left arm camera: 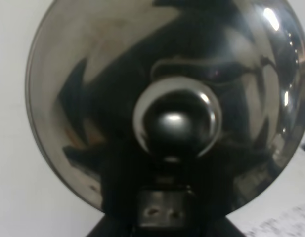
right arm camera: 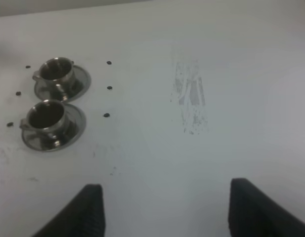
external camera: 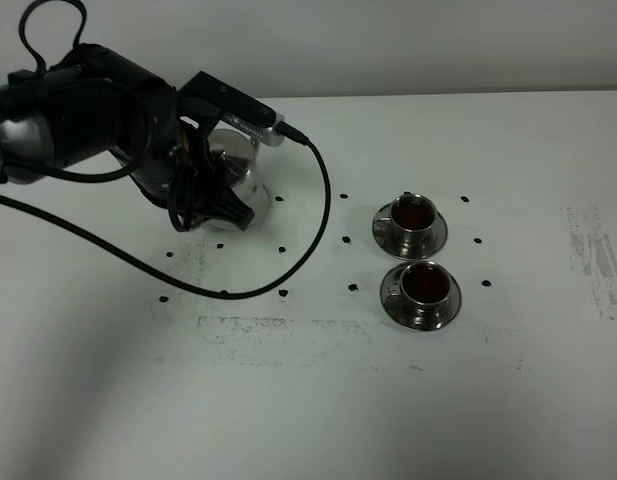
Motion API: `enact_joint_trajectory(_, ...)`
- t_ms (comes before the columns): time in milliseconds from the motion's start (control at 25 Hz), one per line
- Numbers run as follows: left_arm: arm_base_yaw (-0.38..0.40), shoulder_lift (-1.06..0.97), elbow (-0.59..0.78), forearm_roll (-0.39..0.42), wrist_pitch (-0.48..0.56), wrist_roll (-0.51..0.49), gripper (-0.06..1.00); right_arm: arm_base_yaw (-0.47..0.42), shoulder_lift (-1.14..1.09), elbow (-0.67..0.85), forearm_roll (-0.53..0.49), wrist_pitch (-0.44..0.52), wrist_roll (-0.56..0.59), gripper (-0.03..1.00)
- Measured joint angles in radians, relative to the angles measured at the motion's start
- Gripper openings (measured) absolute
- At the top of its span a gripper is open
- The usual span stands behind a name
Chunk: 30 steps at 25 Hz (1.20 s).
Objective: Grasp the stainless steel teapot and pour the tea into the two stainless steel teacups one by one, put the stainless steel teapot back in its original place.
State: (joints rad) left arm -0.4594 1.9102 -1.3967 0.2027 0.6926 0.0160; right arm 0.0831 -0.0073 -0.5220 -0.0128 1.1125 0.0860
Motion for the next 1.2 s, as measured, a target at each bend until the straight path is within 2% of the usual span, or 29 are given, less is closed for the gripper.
enact_joint_trajectory(360, 0.037, 0.142, -0.211, -0.024, 0.139, 0.008, 0.19, 0.000, 0.000, 0.000, 0.000, 0.000, 0.000, 0.52)
enact_joint_trajectory(640, 0.046, 0.246, -0.275, -0.074, 0.130, 0.039, 0.19, 0.000, 0.000, 0.000, 0.000, 0.000, 0.000, 0.52)
enact_joint_trajectory(1200, 0.051, 0.283, -0.286, -0.083, 0.109, 0.038, 0.19, 0.000, 0.000, 0.000, 0.000, 0.000, 0.000, 0.52)
